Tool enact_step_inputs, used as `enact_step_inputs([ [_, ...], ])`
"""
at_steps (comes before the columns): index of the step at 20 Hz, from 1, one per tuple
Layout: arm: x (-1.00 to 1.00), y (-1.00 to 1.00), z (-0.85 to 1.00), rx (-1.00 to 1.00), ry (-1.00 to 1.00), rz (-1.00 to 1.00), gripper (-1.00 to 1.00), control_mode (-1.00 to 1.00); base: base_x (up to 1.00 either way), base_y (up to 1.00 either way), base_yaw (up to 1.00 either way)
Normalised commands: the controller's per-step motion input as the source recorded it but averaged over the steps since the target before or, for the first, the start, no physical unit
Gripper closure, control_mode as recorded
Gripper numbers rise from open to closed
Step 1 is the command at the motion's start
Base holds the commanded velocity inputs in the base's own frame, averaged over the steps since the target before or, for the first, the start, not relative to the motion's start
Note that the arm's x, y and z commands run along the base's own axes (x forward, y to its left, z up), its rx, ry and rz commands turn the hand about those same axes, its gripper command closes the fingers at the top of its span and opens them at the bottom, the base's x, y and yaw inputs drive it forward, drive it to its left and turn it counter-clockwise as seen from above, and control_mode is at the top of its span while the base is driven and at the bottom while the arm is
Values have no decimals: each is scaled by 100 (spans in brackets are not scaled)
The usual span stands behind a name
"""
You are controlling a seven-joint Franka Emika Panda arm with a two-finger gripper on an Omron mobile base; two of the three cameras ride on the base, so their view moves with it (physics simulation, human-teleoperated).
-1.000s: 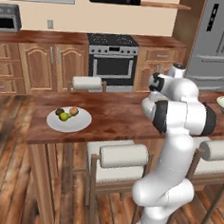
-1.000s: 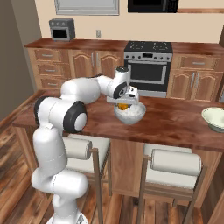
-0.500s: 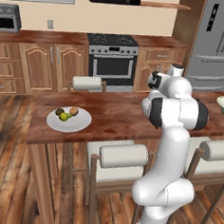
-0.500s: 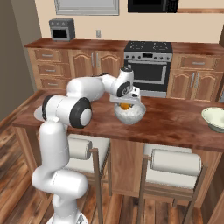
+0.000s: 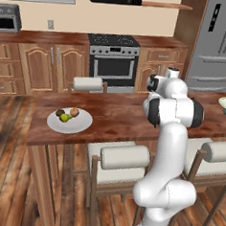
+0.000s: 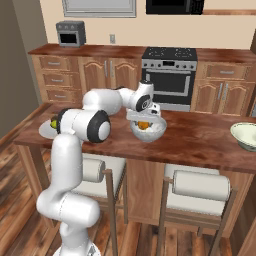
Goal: Take the fruits from the plate on the dining counter and place two fruits in each bowl.
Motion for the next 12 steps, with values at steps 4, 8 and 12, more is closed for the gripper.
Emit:
enact_step_inputs([
  [4,0,0,0,0,0,0,100,-100,0,0,0],
  [8,1,0,-23,0,0,0,100,-100,0,0,0],
  [12,10,0,-6,0,0,0,100,-100,0,0,0],
])
